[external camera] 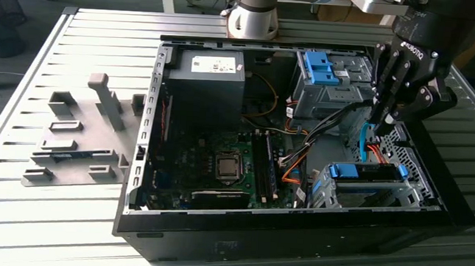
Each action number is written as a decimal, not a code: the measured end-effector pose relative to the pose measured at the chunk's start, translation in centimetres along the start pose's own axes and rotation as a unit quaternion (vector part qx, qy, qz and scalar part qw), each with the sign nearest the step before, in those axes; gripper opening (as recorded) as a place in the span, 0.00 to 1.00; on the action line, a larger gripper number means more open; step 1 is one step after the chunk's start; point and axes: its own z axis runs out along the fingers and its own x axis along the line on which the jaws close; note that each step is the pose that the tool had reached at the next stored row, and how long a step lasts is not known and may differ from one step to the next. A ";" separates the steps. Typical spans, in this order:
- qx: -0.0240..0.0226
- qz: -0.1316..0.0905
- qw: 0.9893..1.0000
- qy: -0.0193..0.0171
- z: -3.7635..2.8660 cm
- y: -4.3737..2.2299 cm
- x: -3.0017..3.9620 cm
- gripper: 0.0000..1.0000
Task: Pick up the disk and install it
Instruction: 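Insert the second disk wire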
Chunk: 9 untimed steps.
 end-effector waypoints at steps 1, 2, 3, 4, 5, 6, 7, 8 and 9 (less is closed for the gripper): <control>0.000 0.000 1.000 0.001 0.05 -0.01 -0.01 0.29; 0.000 0.000 1.000 0.003 0.10 -0.02 -0.02 0.22; 0.000 0.000 1.000 0.003 0.14 -0.03 -0.03 0.16; 0.000 0.000 1.000 0.004 0.17 -0.03 -0.03 0.16; 0.000 0.000 1.000 0.004 0.20 -0.03 -0.04 0.16; 0.000 0.000 1.000 0.004 0.22 -0.03 -0.04 0.16; 0.000 0.000 1.000 0.004 0.24 -0.04 0.00 0.16; 0.000 0.000 1.000 0.002 0.28 -0.04 0.07 0.16; 0.000 0.000 1.000 -0.003 0.32 -0.04 0.17 0.16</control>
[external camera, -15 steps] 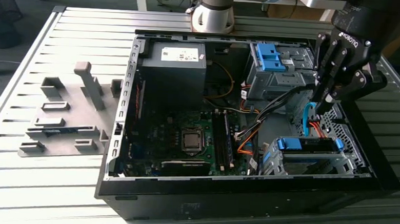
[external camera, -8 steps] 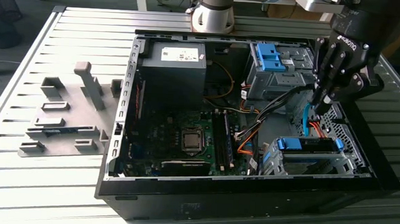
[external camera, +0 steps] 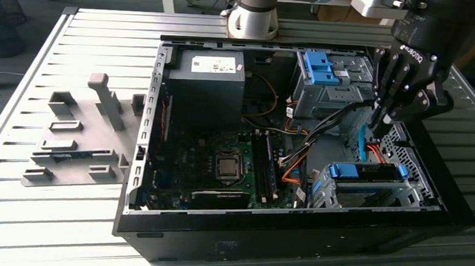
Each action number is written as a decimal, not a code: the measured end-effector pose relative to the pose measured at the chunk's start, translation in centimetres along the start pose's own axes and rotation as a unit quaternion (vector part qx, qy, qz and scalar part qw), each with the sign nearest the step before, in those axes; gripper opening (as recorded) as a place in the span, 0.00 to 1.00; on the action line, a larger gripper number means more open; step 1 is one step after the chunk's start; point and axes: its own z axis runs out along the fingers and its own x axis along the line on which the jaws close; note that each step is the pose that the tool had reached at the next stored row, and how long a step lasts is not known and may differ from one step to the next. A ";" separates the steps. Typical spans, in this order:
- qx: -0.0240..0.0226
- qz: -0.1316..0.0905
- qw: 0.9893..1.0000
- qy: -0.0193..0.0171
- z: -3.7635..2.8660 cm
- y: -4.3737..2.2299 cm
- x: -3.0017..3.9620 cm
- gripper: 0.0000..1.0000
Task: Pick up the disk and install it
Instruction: 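Insert the second disk wire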
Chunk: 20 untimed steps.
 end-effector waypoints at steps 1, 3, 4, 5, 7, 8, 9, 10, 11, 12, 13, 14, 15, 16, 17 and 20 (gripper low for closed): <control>0.000 0.000 1.000 -0.006 0.04 -0.01 0.11 0.16; -0.001 0.000 1.000 -0.024 0.11 -0.01 0.29 0.16; -0.002 0.000 0.999 -0.033 0.14 -0.02 0.38 0.16; -0.002 0.000 0.999 -0.042 0.18 -0.02 0.47 0.16; -0.003 0.000 0.998 -0.055 0.28 -0.03 0.63 0.16; -0.003 0.000 0.998 -0.058 0.31 -0.03 0.69 0.16; -0.003 0.000 0.998 -0.058 0.31 -0.03 0.70 0.16; -0.003 0.000 0.998 -0.058 0.31 -0.03 0.70 0.16; -0.003 0.000 0.998 -0.058 0.31 -0.03 0.70 0.16; -0.003 0.000 0.998 -0.058 0.31 -0.03 0.71 0.16; -0.003 0.000 0.998 -0.058 0.32 -0.04 0.73 0.16; -0.003 0.000 0.998 -0.059 0.33 -0.04 0.82 0.16; -0.003 0.000 0.998 -0.061 0.39 -0.05 0.96 0.16; -0.003 0.000 0.998 -0.062 0.46 -0.05 1.12 0.16; -0.003 0.000 0.998 -0.064 0.54 -0.06 1.30 0.16; -0.003 0.000 0.997 -0.072 0.85 -0.09 1.81 0.16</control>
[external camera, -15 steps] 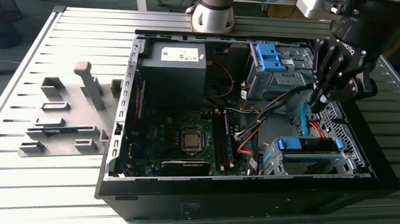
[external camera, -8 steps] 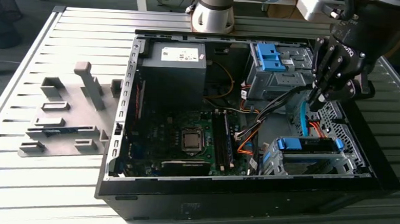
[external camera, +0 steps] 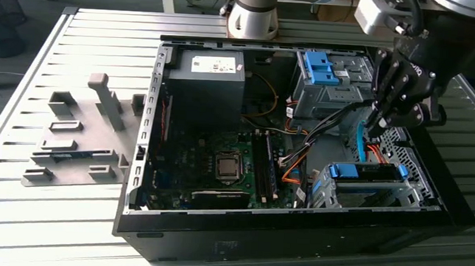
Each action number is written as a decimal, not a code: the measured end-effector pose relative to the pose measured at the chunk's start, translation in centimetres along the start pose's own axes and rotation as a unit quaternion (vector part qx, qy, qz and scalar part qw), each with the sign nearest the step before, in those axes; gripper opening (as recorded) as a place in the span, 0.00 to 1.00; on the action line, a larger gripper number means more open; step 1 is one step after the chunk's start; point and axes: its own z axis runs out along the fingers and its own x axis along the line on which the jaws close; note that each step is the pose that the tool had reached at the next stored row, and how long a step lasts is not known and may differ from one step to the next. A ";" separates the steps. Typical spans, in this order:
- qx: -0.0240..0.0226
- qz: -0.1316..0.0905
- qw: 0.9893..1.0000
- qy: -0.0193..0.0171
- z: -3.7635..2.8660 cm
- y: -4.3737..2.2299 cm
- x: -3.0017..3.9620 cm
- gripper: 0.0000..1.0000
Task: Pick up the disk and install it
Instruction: 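Insert the second disk wire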
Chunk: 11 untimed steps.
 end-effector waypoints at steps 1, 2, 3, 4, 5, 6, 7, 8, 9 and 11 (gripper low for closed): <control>0.000 0.000 1.000 -0.007 0.04 0.00 0.13 0.16; -0.001 0.000 1.000 -0.016 0.07 -0.01 0.23 0.16; -0.001 0.000 1.000 -0.025 0.09 -0.01 0.34 0.16; -0.001 0.000 0.999 -0.033 0.12 -0.02 0.48 0.16; -0.002 0.000 0.999 -0.038 0.19 -0.03 0.65 0.16; -0.002 0.000 0.999 -0.041 0.29 -0.04 0.85 0.16; -0.002 0.000 0.999 -0.042 0.40 -0.05 1.08 0.16; -0.002 -0.001 0.999 -0.042 0.51 -0.06 1.26 0.16; -0.002 -0.003 0.999 -0.042 0.60 -0.06 1.43 0.16; 0.000 -0.005 0.999 -0.042 0.74 0.02 1.70 0.16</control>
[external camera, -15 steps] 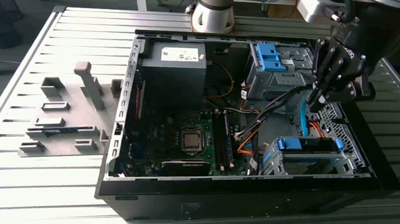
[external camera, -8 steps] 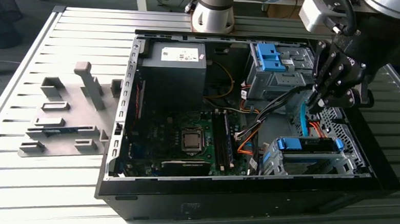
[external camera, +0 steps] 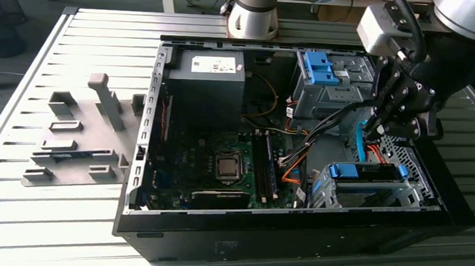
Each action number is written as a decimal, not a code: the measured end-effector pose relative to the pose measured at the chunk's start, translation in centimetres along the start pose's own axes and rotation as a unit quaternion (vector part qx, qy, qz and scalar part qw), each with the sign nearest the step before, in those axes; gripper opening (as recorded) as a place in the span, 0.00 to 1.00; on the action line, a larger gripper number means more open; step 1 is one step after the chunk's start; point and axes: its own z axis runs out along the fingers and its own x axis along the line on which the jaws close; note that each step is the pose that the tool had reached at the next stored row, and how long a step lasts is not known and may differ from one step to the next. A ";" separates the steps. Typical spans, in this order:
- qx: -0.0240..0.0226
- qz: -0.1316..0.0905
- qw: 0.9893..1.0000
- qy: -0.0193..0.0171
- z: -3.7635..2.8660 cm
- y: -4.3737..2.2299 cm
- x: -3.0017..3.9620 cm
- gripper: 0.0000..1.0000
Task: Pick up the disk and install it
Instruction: 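Insert the second disk wire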
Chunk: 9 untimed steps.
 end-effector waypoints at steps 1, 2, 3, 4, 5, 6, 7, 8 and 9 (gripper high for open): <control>0.002 0.000 1.000 0.000 0.02 0.10 0.06 0.16; 0.004 -0.001 1.000 0.000 0.04 0.24 0.10 0.16; 0.006 -0.001 1.000 -0.001 0.07 0.40 0.15 0.16; 0.009 -0.001 1.000 -0.001 0.10 0.54 0.18 0.16; 0.012 -0.001 1.000 -0.001 0.13 0.63 0.22 0.16; 0.013 -0.001 1.000 -0.001 0.16 0.65 0.25 0.16; 0.014 -0.001 1.000 -0.001 0.18 0.64 0.25 0.16; 0.014 -0.002 1.000 -0.001 0.19 0.64 0.26 0.16; 0.014 -0.001 1.000 -0.001 0.22 0.65 0.30 0.16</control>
